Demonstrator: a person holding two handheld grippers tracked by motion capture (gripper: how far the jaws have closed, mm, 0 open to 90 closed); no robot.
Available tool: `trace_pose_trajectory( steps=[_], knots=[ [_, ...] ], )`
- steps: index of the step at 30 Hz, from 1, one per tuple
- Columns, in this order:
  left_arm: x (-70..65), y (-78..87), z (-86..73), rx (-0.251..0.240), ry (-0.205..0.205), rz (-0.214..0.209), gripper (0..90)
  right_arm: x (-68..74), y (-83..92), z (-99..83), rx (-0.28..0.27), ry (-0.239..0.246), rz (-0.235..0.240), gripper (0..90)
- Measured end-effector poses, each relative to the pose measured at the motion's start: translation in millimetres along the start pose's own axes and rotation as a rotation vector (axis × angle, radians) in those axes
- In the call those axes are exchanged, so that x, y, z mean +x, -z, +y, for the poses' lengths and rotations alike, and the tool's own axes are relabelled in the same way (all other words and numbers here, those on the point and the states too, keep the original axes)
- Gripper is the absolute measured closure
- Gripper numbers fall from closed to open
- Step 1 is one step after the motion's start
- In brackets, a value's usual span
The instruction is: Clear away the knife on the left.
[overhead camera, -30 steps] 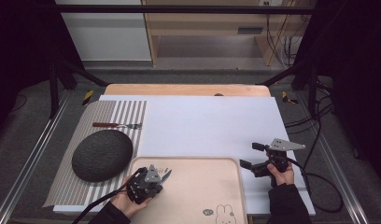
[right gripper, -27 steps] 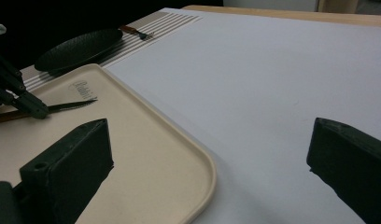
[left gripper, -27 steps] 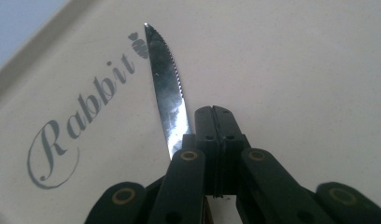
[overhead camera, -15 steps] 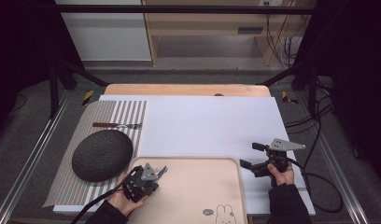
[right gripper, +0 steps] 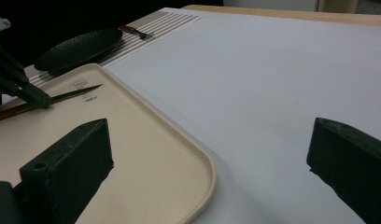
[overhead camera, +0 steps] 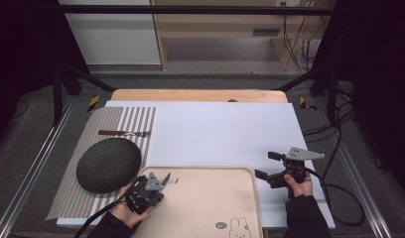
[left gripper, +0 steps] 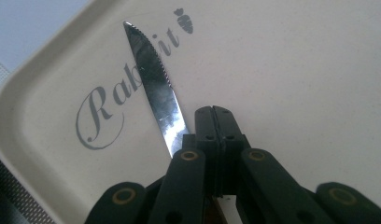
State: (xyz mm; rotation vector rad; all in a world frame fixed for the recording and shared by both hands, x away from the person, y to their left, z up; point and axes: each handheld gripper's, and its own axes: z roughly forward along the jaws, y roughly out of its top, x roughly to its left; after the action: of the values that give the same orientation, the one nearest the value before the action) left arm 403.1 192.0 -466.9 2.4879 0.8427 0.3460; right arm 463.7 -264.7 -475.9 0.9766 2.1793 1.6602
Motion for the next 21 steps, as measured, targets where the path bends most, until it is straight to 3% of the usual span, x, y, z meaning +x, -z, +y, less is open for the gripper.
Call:
trace_pose_trajectory(
  steps=[21],
  knots=[
    [9.3, 6.9, -12.9, 0.002, 0.032, 0.034, 89.8, -0.4, 0.5, -0.2, -0.002, -0.002, 0.0, 0.4]
  ],
)
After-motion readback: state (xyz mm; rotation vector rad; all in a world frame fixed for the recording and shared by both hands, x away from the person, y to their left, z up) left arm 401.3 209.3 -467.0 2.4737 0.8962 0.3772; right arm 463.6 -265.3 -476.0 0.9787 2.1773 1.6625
